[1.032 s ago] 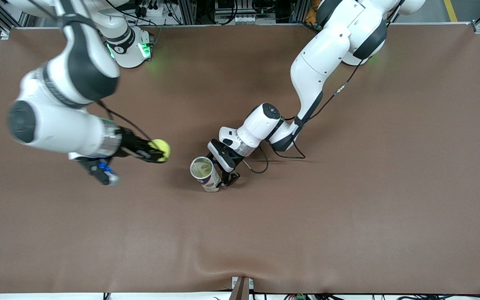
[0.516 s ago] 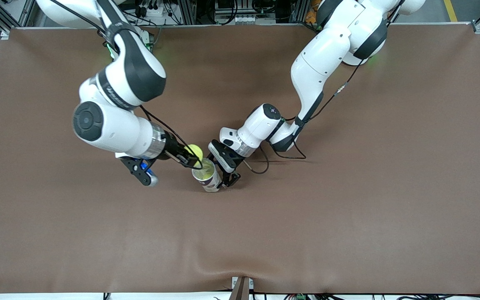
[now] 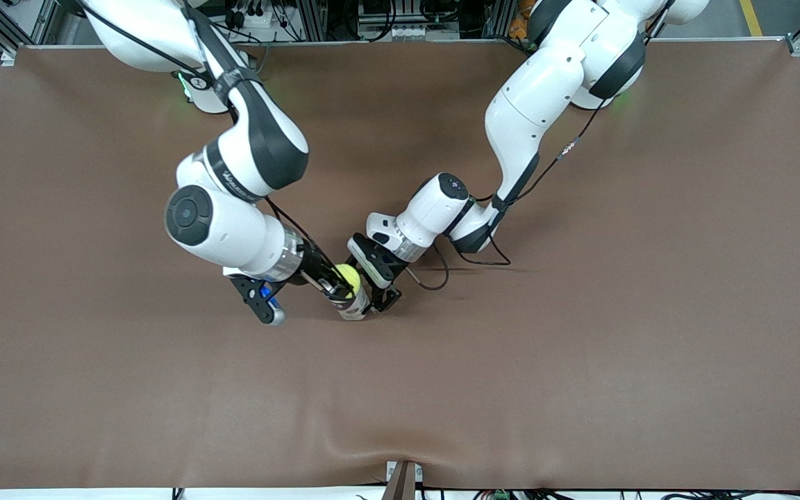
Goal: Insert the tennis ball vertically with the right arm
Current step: 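Carry the Wilson ball with the right gripper over the can rim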
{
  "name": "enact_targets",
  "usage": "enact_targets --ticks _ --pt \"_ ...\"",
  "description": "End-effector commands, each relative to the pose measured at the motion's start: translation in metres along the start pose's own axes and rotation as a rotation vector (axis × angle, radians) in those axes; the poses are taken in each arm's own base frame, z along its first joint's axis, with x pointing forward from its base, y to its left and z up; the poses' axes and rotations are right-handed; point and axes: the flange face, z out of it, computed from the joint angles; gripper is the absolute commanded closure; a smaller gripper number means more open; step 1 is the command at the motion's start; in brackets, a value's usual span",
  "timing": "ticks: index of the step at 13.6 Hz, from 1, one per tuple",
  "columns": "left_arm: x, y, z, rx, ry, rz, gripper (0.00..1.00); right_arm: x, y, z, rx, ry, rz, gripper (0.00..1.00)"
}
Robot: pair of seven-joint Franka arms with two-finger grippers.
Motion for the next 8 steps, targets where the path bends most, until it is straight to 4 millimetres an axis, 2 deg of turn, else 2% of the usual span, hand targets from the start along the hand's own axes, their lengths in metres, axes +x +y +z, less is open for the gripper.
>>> enact_targets --ticks 1,3,5,7,8 --pt "0.001 -0.001 0.002 0.004 0.018 0.01 0.15 -0.016 -0.01 0.0 -0.008 0.021 -0.027 0.0" --pt "0.002 -0.001 0.001 0.004 0.02 0.01 0.15 -0.019 -0.005 -0.007 -0.064 -0.004 -0.03 0.0" --pt "0.001 -0.002 0.002 0.005 0.018 0.009 0.15 -0.015 -0.008 -0.041 -0.087 -0.018 -0.036 0.0" --pt "0.001 -0.002 0.002 0.005 0.018 0.009 0.15 0.019 0.002 -0.072 -0.086 -0.021 -0.015 0.0" --pt "0.001 -0.002 0.002 0.005 0.018 0.009 0.13 0.045 0.01 -0.088 -0.066 -0.016 -0.058 0.0"
